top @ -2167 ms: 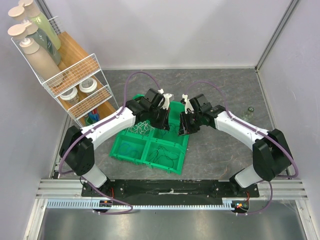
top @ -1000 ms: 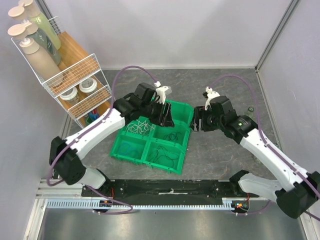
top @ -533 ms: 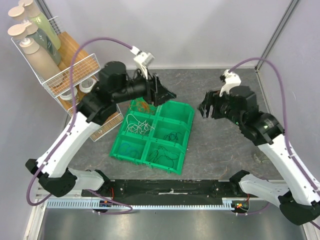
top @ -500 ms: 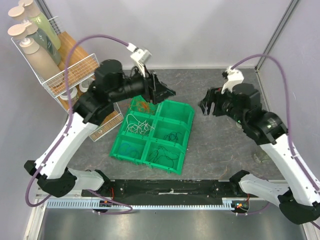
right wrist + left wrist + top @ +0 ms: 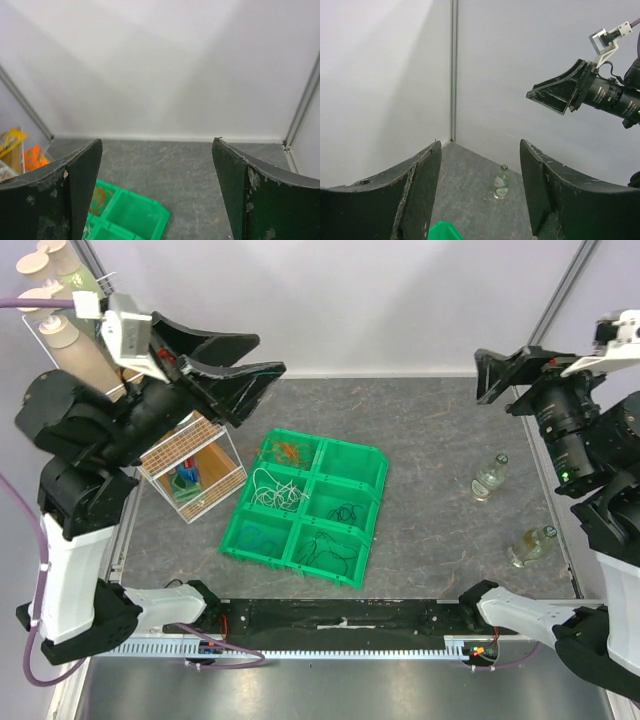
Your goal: Untangle the cables
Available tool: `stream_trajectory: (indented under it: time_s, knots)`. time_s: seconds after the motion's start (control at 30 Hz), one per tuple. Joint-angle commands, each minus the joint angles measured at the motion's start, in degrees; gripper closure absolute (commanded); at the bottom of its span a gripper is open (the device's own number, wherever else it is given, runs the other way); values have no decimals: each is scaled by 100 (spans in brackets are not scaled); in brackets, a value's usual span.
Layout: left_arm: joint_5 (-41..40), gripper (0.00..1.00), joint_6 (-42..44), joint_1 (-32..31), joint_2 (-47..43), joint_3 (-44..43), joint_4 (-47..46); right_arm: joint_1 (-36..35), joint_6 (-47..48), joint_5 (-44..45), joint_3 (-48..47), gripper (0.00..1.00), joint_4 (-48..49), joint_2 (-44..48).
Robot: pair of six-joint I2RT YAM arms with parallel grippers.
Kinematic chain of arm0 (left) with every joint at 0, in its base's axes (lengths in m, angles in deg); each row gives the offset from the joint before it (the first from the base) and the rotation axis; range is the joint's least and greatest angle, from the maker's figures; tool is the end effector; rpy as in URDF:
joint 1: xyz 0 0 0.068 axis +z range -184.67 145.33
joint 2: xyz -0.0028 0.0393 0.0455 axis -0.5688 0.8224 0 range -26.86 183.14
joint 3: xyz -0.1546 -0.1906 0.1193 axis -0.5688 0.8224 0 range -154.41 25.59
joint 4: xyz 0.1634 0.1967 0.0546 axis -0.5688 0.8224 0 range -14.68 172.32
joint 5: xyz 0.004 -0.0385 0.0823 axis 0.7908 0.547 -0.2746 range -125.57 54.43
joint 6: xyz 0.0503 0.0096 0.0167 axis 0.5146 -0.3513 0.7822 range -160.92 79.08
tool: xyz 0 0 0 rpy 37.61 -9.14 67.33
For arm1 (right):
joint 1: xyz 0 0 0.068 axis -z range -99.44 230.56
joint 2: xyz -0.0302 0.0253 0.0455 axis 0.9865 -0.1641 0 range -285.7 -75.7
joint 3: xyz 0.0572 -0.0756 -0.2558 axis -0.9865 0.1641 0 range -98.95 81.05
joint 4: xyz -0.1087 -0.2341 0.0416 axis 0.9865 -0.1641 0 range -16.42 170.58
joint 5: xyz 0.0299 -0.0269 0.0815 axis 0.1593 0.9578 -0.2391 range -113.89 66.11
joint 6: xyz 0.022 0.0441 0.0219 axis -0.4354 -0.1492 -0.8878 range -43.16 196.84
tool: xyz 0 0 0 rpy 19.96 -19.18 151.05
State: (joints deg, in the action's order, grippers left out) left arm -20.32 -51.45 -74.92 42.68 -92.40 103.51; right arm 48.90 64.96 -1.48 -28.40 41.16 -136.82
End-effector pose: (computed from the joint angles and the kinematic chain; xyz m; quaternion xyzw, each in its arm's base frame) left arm 0.1061 -0.1021 0.6217 0.2505 0.5197 -0.4172 0.7022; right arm 0.1060 0.0494 0.5840 0.0360 0.6536 0.1591 0.7391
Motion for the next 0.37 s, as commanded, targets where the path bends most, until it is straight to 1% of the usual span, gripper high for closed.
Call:
stream_trajectory:
  time_s: [0.0, 0.2, 0.33]
  knots:
    - [-303, 31, 472, 8, -54, -75, -138, 11, -59, 869, -332, 2, 23, -321]
    - [-311, 32, 411, 8, -177, 180, -50, 11, -472, 861, 186, 2, 92, -181]
    - [-321, 33, 349, 8, -221, 338, -6, 11, -640, 765, 301, 2, 31, -163]
